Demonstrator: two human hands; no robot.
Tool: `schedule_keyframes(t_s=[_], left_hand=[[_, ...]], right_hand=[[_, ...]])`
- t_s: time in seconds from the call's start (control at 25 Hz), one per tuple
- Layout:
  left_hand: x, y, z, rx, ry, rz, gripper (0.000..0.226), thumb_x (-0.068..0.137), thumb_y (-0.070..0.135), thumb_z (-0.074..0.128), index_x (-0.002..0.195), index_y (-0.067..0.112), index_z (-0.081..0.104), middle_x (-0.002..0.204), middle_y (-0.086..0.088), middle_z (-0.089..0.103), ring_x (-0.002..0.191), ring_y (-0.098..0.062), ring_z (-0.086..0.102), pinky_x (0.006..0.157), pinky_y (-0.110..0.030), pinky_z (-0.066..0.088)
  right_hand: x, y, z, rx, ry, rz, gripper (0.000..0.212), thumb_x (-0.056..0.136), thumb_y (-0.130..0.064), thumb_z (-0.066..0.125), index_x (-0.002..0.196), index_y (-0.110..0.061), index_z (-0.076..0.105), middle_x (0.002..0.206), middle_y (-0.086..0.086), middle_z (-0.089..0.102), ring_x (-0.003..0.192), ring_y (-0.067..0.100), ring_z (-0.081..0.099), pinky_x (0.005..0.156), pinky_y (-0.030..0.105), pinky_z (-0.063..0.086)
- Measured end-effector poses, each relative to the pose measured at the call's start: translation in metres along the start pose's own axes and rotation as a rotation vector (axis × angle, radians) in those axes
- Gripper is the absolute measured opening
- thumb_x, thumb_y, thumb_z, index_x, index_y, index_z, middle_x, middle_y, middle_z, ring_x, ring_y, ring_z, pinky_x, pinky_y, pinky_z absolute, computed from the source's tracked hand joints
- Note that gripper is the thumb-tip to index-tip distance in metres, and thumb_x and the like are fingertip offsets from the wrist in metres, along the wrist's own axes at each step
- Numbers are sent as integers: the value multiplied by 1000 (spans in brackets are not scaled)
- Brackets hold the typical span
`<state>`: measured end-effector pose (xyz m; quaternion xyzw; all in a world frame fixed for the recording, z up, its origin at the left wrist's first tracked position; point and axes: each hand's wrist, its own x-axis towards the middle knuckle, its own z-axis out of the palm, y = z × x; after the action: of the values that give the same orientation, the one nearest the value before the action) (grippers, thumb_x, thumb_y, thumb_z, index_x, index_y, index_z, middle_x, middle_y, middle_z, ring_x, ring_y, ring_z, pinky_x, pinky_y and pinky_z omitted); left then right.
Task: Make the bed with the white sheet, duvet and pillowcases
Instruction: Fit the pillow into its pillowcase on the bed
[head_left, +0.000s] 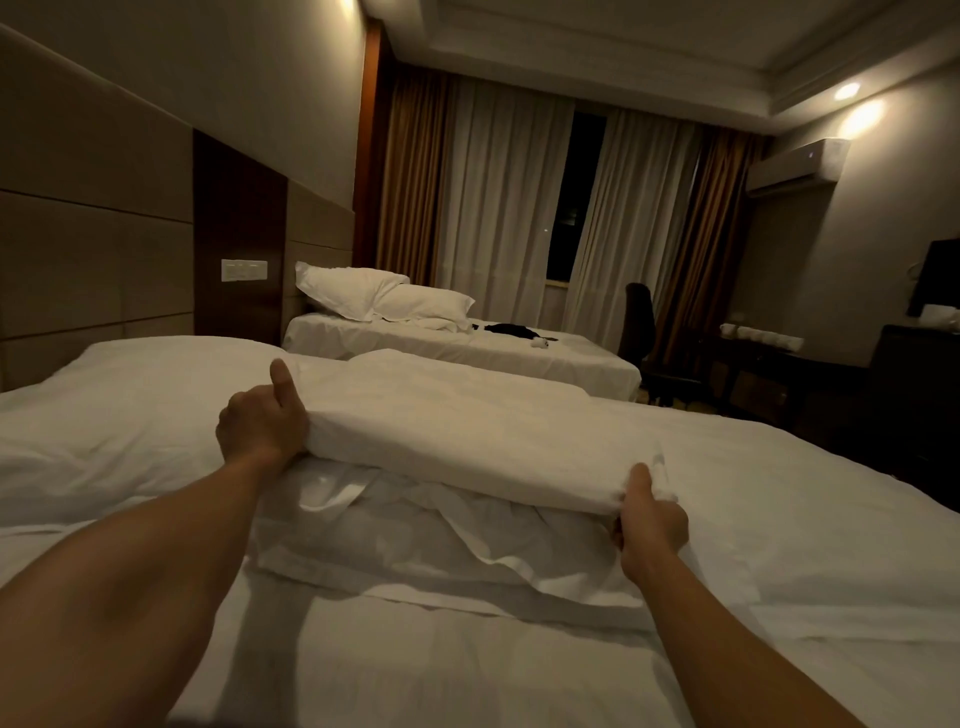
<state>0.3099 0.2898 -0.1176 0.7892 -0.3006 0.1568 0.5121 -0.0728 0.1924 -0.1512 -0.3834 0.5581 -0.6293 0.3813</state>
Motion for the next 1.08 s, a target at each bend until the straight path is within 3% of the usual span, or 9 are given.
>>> schedule_keyframes(t_s=[0.2,0.52,0.6,0.64,0.68,0.76,0.88,0.96,1.08], left_hand=[[12,8,-6,-100,30,-46,85,106,53,10,83,-7,65,84,-24,65,81,-40,61,79,-42,49],[3,-2,-3,-75,6,-17,76,106,53,12,70,2,56,73,-17,57,72,-35,57,76,-44,49],[3,-2,-2,-52,-2,-2,76,106,53,12,68,3,56,73,-17,57,73,-34,57,77,-44,50],[3,-1,-1,-38,-6,7,76,106,53,12,68,4,56,73,-17,59,72,-34,57,77,-43,50],[4,0,0,-24,-14,14,76,106,53,12,67,5,56,73,-17,59,72,-34,58,78,-43,50],[4,1,1,10,-27,23,75,106,53,12,68,5,56,72,-16,57,72,-34,58,77,-43,49],[3,-4,1,39,-48,30,75,106,54,13,65,7,55,71,-14,59,69,-31,58,75,-40,49],[6,-12,-2,59,-78,26,73,104,56,13,61,12,52,69,-11,59,64,-26,57,74,-37,49],[15,-23,-5,153,-140,78,73,103,58,13,60,14,53,65,-8,58,60,-21,54,72,-34,48]], right_hand=[[10,-6,2,-15,74,-8,45,101,-37,51,126,-1,63,112,23,68,98,43,66,84,53,58],[7,-10,3,-162,146,0,41,103,-29,50,126,5,56,122,27,61,108,43,61,93,52,53],[0,-26,7,-474,241,-154,42,97,-24,59,128,2,50,132,27,51,117,43,51,97,52,48],[-6,-35,12,-613,265,-349,44,94,-25,62,129,-1,50,133,25,49,120,42,48,98,52,46],[-13,-44,22,-681,225,-615,44,92,-29,61,128,-4,54,131,21,52,119,40,49,98,52,45],[-36,-59,55,-705,-131,-983,43,95,-40,48,122,-11,65,128,15,61,121,36,54,100,48,44],[-82,-60,114,-987,-746,-952,50,105,-46,31,149,-25,44,160,5,34,147,28,29,119,43,25],[-94,-44,133,-1158,-839,-954,55,106,-51,21,158,-30,24,167,0,16,153,25,15,123,44,15],[-59,-28,112,-1281,-762,-900,56,106,-50,15,159,-31,15,168,-4,8,154,19,8,124,45,6]])
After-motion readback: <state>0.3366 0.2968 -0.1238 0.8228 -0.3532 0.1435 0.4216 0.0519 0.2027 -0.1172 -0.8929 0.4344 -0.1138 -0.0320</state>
